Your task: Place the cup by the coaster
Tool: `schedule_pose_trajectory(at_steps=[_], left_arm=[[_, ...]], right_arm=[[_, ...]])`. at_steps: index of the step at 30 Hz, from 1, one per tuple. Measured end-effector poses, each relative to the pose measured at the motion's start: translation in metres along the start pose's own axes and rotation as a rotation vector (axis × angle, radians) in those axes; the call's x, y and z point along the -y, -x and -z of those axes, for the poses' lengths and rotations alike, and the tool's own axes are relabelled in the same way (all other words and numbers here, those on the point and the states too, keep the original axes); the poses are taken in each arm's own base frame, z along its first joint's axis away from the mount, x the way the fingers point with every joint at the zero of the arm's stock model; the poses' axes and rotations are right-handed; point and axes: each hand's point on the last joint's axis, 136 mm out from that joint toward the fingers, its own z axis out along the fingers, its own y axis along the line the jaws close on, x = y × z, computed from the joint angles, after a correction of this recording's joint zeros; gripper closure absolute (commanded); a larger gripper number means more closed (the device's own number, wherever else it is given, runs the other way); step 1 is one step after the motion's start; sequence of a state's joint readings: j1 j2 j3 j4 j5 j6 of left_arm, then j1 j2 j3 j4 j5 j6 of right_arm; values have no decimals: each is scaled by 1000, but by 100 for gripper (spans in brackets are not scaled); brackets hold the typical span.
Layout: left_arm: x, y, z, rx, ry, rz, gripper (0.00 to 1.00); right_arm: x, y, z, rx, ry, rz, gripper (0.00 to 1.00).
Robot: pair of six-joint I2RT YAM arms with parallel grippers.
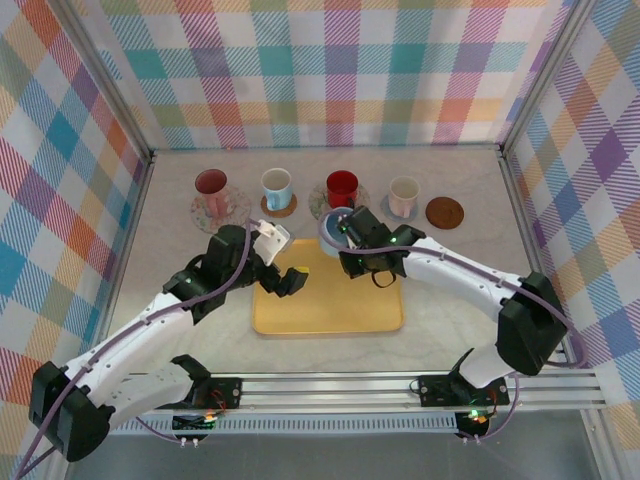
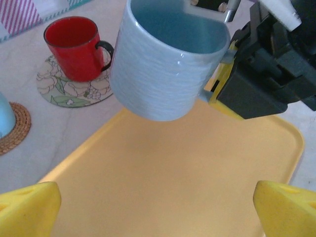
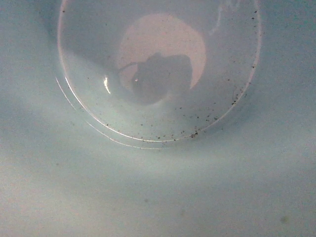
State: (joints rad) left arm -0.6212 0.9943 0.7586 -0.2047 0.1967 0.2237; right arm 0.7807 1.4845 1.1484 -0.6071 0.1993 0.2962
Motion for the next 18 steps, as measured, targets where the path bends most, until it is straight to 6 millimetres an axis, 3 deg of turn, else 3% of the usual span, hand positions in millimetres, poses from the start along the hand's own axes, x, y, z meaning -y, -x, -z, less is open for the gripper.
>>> schedule_pose_trajectory(at_steps=[11,18], left_arm=[[-2,28,-28,55,-29,-12,0],[-2,43,-48,101,-58,-14,0]], right_arm=[[52,22,33,98,-112,-28,100],[110,21,57,101,-207,-124,100]])
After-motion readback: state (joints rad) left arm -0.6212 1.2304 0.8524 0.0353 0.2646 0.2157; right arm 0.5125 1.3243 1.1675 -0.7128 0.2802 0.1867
